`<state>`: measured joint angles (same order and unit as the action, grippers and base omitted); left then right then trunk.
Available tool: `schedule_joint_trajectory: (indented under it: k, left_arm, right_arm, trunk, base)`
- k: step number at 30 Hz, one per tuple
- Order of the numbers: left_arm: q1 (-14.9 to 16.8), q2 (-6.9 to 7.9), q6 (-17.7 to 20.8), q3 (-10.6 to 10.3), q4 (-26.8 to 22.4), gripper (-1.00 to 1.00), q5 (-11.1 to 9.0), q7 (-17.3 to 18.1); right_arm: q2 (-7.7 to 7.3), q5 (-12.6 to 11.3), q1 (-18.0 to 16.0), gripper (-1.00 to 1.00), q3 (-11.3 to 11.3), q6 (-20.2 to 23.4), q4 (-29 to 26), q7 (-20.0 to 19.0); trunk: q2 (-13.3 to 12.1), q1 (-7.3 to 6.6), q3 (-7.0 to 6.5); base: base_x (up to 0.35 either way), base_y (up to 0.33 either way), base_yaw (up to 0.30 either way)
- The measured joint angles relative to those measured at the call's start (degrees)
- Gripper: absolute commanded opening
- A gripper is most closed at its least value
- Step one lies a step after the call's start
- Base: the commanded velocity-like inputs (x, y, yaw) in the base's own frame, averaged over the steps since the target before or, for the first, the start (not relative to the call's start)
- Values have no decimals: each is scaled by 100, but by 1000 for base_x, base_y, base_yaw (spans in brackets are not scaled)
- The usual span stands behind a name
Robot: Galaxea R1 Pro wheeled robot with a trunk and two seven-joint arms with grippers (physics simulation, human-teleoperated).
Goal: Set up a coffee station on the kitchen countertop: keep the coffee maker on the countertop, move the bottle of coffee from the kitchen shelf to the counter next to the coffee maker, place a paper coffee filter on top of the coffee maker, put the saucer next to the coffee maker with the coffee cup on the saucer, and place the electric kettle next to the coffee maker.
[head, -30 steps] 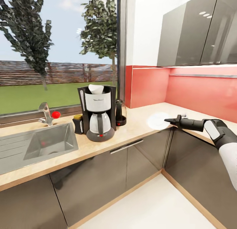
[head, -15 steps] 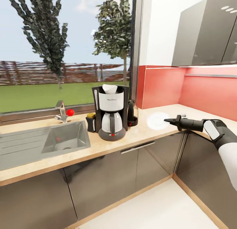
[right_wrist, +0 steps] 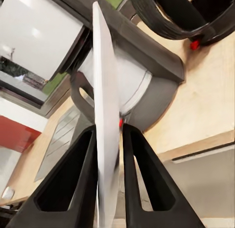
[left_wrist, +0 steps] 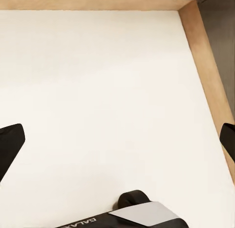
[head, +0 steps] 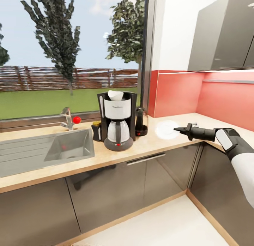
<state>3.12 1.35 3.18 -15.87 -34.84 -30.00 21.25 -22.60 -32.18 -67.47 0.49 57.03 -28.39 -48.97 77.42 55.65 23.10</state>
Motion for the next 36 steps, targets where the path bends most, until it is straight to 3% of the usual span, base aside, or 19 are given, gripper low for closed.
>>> schedule_joint_trajectory:
  k: [6,19,25,29,36]
  left_arm:
    - [0,-1,-7,0,0,100,0,0]
    - [1,0,-8,0,2,100,0,5]
    - [1,0,-8,0,2,100,0,7]
    - [1,0,-8,0,2,100,0,7]
    - [1,0,-8,1,1,100,0,7]
  right_arm:
    - [62,4,1,-100,-3,-1,0,0]
    - [121,13,2,-100,-1,19,54,9]
    - [473,48,-3,-100,12,10,414,76]
    - [608,42,-34,-100,-4,3,633,443]
    - [635,-17,-113,-100,-37,-7,726,962]
  trunk:
    - [0,0,-1]
    - [0,0,-1]
    - [0,0,0]
    - [0,0,-1]
    - [0,0,-1]
  base:
    - [0,-7,219]
    - [0,0,9]
    - [0,0,0]
    - [0,0,0]
    - [0,0,0]
